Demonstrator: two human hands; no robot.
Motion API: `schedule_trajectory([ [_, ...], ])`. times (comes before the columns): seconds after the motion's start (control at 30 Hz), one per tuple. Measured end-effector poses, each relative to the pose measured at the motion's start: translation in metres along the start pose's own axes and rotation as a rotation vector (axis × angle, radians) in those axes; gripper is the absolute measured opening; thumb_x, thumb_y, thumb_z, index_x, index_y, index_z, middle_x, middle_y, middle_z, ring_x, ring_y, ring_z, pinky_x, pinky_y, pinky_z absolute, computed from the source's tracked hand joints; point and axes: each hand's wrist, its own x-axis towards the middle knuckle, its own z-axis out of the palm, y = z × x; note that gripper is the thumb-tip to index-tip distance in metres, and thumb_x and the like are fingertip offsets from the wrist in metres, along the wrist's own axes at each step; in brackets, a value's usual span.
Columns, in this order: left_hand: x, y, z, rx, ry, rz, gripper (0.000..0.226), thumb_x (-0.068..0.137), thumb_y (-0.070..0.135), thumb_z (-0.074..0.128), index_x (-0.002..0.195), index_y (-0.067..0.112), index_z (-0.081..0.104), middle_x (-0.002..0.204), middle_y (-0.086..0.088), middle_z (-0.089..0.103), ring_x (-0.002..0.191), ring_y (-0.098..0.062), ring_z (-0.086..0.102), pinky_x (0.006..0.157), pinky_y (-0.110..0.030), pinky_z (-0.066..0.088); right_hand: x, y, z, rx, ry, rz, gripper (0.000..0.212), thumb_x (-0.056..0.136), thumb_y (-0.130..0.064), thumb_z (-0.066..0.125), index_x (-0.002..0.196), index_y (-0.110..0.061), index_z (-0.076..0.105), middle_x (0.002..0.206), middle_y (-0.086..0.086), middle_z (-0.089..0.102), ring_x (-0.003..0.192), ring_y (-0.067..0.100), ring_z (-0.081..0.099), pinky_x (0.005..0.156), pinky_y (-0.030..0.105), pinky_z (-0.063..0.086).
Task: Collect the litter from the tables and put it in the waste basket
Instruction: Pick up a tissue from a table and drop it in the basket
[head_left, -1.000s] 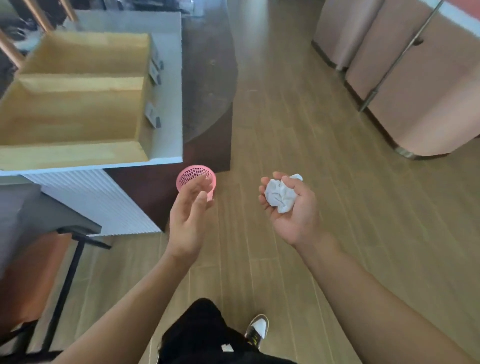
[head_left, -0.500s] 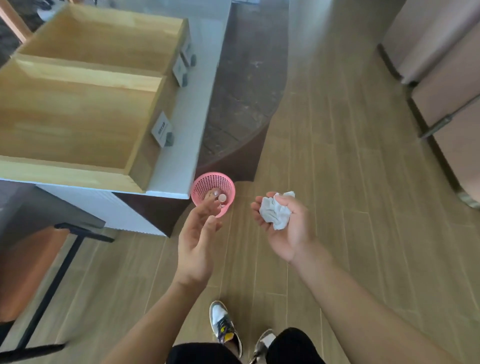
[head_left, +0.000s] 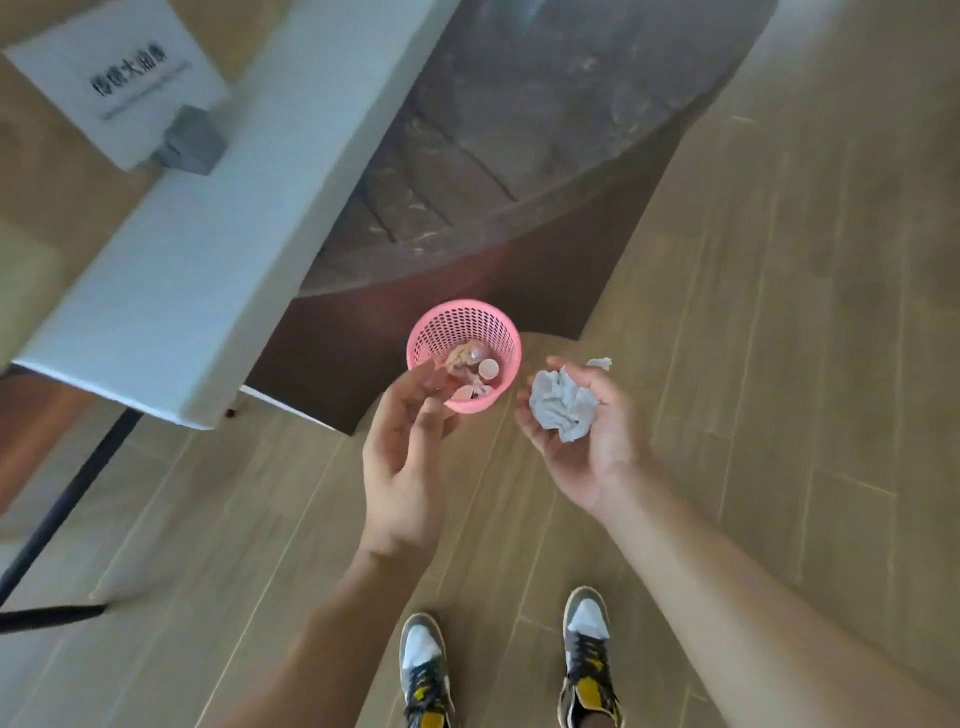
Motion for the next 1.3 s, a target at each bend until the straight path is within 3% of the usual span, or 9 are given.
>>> schedule_trajectory([
  [0.13, 0.024, -0.07, 0.015, 0.039, 0.053, -0.004, 0.035, 0.11, 0.02, 0.05, 0.117, 0.046, 0.071, 0.126, 0.008, 0.074, 0.121, -0.013, 0.07, 0.09, -0.02, 0.058, 0.063, 0.011, -0.039, -0.054, 0.01, 0.021, 0.031, 0.075, -0.024, 0.074, 0.103, -0.013, 0.066, 0.08, 0.001, 0.076, 0.073, 0.015, 0.076, 0.071, 0.034, 0.063],
  [0.4, 0.047, -0.179, 0.004, 0.136, 0.138, -0.052, 0.028, 0.105, 0.035, 0.05, 0.126, 0.031, 0.068, 0.127, 0.015, 0.072, 0.123, -0.009, 0.068, 0.091, -0.02, 0.058, 0.161, 0.064, -0.099, -0.115, 0.096, 0.129, 0.012, 0.094, -0.023, 0.067, 0.103, -0.016, 0.065, 0.09, 0.004, 0.075, 0.093, 0.025, 0.073, 0.087, 0.038, 0.064],
  [0.53, 0.057, -0.203, -0.008, 0.173, 0.174, -0.056, 0.025, 0.103, 0.037, 0.05, 0.121, 0.033, 0.068, 0.121, 0.021, 0.073, 0.117, -0.006, 0.069, 0.088, -0.018, 0.058, 0.205, 0.086, -0.103, -0.161, 0.145, 0.166, 0.02, 0.09, -0.029, 0.073, 0.108, -0.02, 0.07, 0.1, 0.002, 0.081, 0.093, 0.017, 0.08, 0.079, 0.035, 0.065],
  [0.67, 0.073, -0.207, -0.016, 0.2, 0.181, -0.032, 0.022, 0.102, 0.039, 0.052, 0.113, 0.049, 0.069, 0.119, 0.025, 0.072, 0.115, -0.004, 0.07, 0.085, -0.017, 0.058, 0.242, 0.09, -0.074, -0.335, 0.013, 0.115, 0.061, 0.059, -0.055, 0.082, 0.116, -0.043, 0.066, 0.114, -0.008, 0.077, 0.112, 0.015, 0.072, 0.091, 0.036, 0.061],
  [0.73, 0.081, -0.203, -0.019, 0.211, 0.178, -0.014, 0.027, 0.102, 0.038, 0.052, 0.107, 0.059, 0.069, 0.117, 0.026, 0.072, 0.114, -0.003, 0.07, 0.084, -0.017, 0.058, 0.257, 0.09, -0.061, -0.375, -0.013, 0.133, 0.059, 0.071, -0.064, 0.075, 0.125, -0.045, 0.061, 0.136, -0.002, 0.064, 0.124, 0.019, 0.063, 0.099, 0.038, 0.058],
  [0.8, 0.087, -0.198, -0.022, 0.22, 0.178, 0.003, 0.03, 0.103, 0.037, 0.052, 0.107, 0.062, 0.068, 0.117, 0.026, 0.072, 0.113, -0.004, 0.07, 0.085, -0.017, 0.058, 0.268, 0.089, -0.053, -0.33, -0.001, 0.175, 0.059, 0.09, -0.069, 0.06, 0.139, -0.036, 0.052, 0.141, 0.006, 0.057, 0.124, 0.024, 0.063, 0.091, 0.035, 0.06],
  [1.0, 0.094, -0.181, -0.023, 0.253, 0.2, 0.012, 0.031, 0.104, 0.038, 0.051, 0.106, 0.064, 0.067, 0.118, 0.029, 0.07, 0.113, -0.005, 0.07, 0.084, -0.017, 0.058, 0.254, 0.072, -0.04, -0.409, 0.023, 0.162, 0.035, 0.104, -0.063, 0.049, 0.119, -0.032, 0.058, 0.138, 0.007, 0.059, 0.11, 0.017, 0.062, 0.091, 0.033, 0.056],
  [1.13, 0.091, -0.162, -0.016, 0.229, 0.22, 0.004, 0.033, 0.111, 0.027, 0.052, 0.11, 0.057, 0.067, 0.116, 0.03, 0.071, 0.112, -0.001, 0.07, 0.085, -0.015, 0.057, 0.226, 0.057, -0.034, -0.465, 0.015, 0.045, 0.049, 0.107, -0.055, 0.048, 0.145, -0.023, 0.054, 0.138, 0.003, 0.063, 0.114, 0.014, 0.065, 0.084, 0.029, 0.058],
  [1.3, 0.07, -0.128, -0.007, 0.196, 0.241, -0.007, 0.028, 0.111, 0.02, 0.052, 0.118, 0.043, 0.066, 0.116, 0.027, 0.072, 0.112, -0.002, 0.07, 0.085, -0.018, 0.058, 0.177, 0.033, -0.023, -0.493, -0.004, -0.088, 0.043, 0.104, -0.045, 0.06, 0.14, -0.022, 0.061, 0.127, 0.001, 0.071, 0.103, 0.011, 0.075, 0.075, 0.025, 0.062],
])
